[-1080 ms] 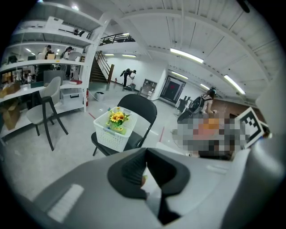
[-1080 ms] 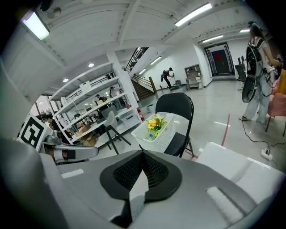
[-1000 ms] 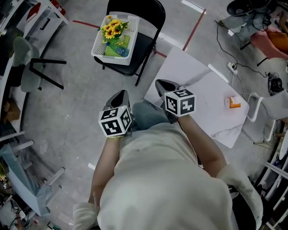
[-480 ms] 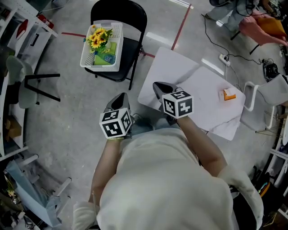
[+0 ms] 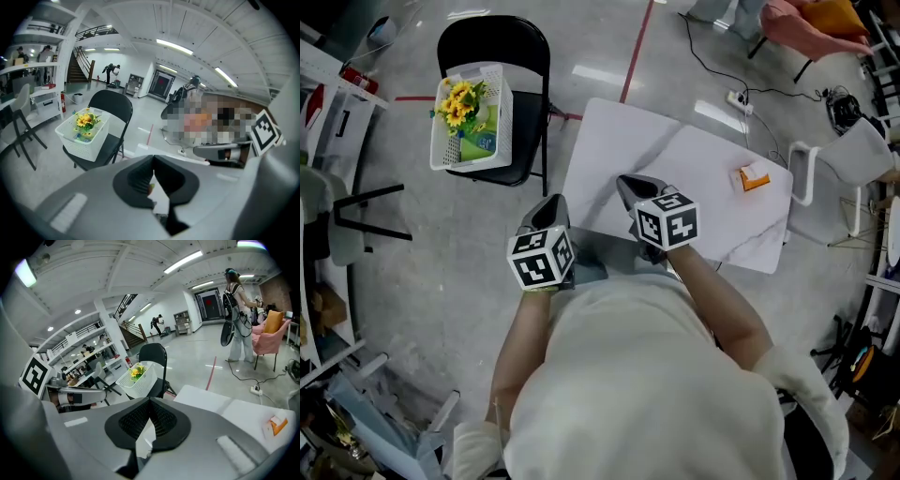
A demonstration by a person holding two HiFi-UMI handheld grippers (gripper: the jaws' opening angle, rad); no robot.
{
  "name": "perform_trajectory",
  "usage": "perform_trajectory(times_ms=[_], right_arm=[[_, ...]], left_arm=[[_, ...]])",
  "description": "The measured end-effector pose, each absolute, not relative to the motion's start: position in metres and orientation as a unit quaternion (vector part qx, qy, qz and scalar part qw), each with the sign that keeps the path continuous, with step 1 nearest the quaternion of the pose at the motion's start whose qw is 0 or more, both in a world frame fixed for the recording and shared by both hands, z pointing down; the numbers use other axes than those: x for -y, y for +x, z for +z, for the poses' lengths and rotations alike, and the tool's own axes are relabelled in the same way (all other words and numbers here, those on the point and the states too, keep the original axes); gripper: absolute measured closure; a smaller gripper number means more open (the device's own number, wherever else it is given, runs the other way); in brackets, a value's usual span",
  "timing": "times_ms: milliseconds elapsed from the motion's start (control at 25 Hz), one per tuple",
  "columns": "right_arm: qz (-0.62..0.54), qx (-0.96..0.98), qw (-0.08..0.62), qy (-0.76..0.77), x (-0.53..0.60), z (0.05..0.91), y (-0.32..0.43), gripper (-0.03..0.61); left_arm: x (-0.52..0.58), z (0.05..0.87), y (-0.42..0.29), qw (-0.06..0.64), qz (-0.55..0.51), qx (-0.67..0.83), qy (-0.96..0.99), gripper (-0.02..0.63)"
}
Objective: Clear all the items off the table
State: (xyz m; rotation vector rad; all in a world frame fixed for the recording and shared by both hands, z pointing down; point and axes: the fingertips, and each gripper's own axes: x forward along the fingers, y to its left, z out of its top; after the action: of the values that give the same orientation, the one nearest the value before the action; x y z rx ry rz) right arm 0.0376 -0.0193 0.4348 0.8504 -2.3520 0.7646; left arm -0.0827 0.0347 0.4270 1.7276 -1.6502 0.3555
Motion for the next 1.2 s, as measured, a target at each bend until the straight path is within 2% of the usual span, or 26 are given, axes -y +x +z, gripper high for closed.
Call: perform_trajectory(times_ms=[1200], right_arm=[[0.343,0.764,0.235,0.493,0.066,0.495,0.367,0.580]], left_arm=[[0.021,0.482,0.188,0.375,0.214,0.518,0.738,0.604]])
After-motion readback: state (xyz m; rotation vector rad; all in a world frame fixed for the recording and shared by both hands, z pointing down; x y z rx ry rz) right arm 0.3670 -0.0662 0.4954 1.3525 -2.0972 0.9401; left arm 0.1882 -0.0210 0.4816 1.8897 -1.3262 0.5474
